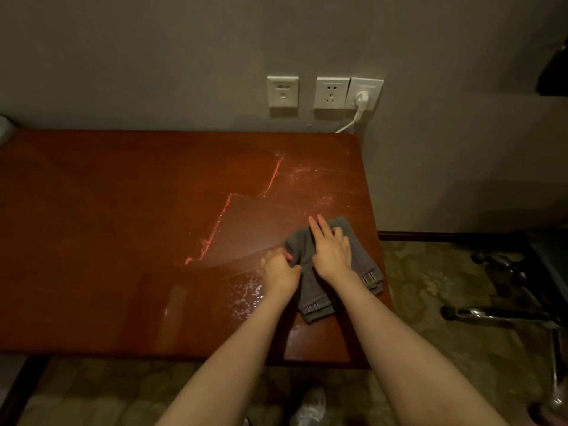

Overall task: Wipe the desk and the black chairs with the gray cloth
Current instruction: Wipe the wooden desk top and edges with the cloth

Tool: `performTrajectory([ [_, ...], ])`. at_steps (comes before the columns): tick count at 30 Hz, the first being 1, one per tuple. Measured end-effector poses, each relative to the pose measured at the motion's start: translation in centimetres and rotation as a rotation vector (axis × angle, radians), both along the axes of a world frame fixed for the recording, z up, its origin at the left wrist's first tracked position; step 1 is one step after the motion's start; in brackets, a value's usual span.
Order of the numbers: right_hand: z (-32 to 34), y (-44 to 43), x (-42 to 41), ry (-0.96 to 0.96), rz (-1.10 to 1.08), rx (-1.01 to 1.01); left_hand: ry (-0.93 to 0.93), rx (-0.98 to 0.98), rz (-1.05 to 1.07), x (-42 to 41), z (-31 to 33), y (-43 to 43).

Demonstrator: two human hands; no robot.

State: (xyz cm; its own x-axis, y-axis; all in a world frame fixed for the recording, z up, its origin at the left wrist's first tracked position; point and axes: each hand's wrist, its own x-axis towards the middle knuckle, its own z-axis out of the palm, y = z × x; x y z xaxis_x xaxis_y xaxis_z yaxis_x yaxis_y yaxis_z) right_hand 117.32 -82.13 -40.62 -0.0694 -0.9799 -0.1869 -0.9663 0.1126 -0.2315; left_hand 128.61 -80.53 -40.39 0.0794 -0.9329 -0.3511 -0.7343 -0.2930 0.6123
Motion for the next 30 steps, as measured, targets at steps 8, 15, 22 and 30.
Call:
performTrajectory([
  [8, 1.4, 0.4, 0.6, 0.105, -0.112, -0.159, 0.343, -0.215, -0.139, 2.1, 3.2, 0.5],
  [15, 2.9, 0.3, 6.1, -0.066, -0.142, -0.560, 0.517, -0.122, 0.174, 8.2, 6.3, -2.9],
  [22, 6.9, -1.2, 13.1, -0.377, 0.074, -0.339, 0.473, -0.139, 0.332, 16.8, 7.5, -4.2],
  [30, 8.3, -4.8, 25.5, -0.458, 0.214, -0.044, 0.269, -0.100, 0.589, 28.5, 7.9, -4.7],
])
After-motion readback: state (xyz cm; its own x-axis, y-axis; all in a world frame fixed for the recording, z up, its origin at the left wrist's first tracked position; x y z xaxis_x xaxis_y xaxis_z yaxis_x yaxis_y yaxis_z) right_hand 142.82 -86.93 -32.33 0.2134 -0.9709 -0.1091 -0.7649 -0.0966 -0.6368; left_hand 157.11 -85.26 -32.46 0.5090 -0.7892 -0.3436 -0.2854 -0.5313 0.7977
